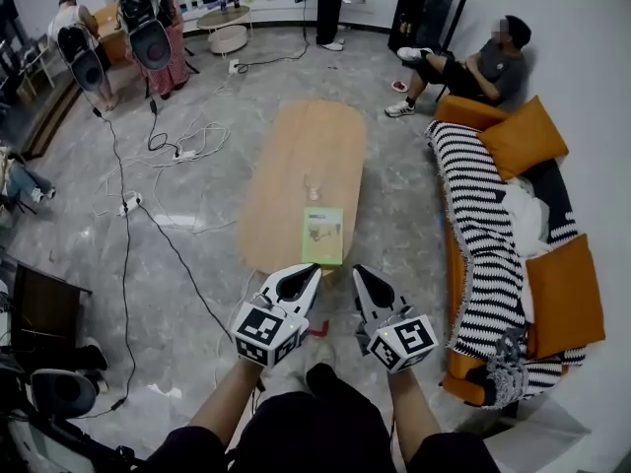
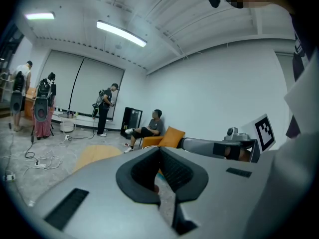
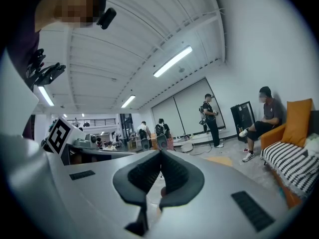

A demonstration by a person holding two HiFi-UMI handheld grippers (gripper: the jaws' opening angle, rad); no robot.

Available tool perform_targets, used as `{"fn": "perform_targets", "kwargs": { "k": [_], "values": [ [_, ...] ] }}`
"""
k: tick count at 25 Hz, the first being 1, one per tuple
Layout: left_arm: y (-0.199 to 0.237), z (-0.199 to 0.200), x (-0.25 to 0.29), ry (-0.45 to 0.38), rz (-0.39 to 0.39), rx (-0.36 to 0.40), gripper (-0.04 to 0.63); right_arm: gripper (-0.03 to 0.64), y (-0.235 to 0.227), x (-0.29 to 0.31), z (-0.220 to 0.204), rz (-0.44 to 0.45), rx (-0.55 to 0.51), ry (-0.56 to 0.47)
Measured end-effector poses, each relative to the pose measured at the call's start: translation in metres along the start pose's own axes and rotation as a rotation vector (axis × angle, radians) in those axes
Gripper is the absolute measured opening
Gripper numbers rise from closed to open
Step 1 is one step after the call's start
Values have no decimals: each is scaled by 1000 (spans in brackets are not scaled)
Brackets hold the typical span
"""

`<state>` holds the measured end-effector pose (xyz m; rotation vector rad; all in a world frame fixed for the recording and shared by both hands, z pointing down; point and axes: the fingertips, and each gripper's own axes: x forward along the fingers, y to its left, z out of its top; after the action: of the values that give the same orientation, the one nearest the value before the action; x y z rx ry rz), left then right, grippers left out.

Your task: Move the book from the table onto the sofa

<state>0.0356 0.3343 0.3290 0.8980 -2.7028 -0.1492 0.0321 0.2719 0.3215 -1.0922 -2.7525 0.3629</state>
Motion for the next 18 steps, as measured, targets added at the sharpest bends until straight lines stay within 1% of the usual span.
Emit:
{"fn": "perform_targets", "kwargs": {
  "k": [5, 11, 18],
  "values": [
    [10, 8, 28, 7, 19, 6, 14, 23, -26, 13, 5, 14, 14, 2],
    [25, 15, 47, 25, 32, 12, 14, 23, -43, 29, 8, 15, 42, 2],
    [57, 12, 69, 47, 17, 14, 14, 23, -66, 59, 1, -14, 69, 0]
  ]
}}
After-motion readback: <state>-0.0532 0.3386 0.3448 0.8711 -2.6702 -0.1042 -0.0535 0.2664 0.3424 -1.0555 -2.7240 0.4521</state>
